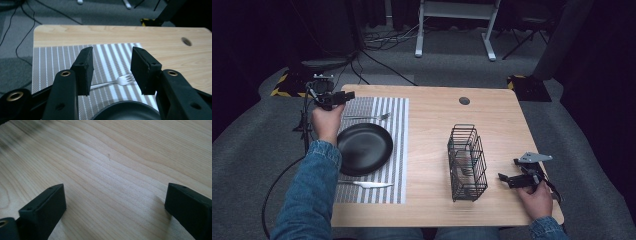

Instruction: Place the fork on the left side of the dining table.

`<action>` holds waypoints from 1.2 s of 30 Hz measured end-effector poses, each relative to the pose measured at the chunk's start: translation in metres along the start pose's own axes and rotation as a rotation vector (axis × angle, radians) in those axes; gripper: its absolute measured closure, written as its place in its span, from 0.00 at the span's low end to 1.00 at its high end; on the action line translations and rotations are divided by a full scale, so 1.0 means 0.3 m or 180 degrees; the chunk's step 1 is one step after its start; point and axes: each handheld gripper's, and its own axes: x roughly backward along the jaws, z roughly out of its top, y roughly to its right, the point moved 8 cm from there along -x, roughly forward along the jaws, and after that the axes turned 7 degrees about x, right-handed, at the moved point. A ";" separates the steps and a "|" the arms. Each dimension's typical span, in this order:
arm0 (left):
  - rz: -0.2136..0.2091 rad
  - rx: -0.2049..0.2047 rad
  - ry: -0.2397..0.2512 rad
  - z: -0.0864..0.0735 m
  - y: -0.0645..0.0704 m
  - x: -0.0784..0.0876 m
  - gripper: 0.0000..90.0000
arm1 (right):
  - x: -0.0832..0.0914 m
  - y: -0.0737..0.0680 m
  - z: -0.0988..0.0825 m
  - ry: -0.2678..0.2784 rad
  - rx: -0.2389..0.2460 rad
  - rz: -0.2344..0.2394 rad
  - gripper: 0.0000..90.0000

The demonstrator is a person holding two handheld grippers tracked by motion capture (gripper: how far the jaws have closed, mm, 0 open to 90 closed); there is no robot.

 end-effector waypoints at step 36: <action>-0.0661 -0.1093 0.0237 -0.157 0.268 0.345 0.35 | -0.001 0.001 0.000 0.0001 0.0006 0.0004 0.04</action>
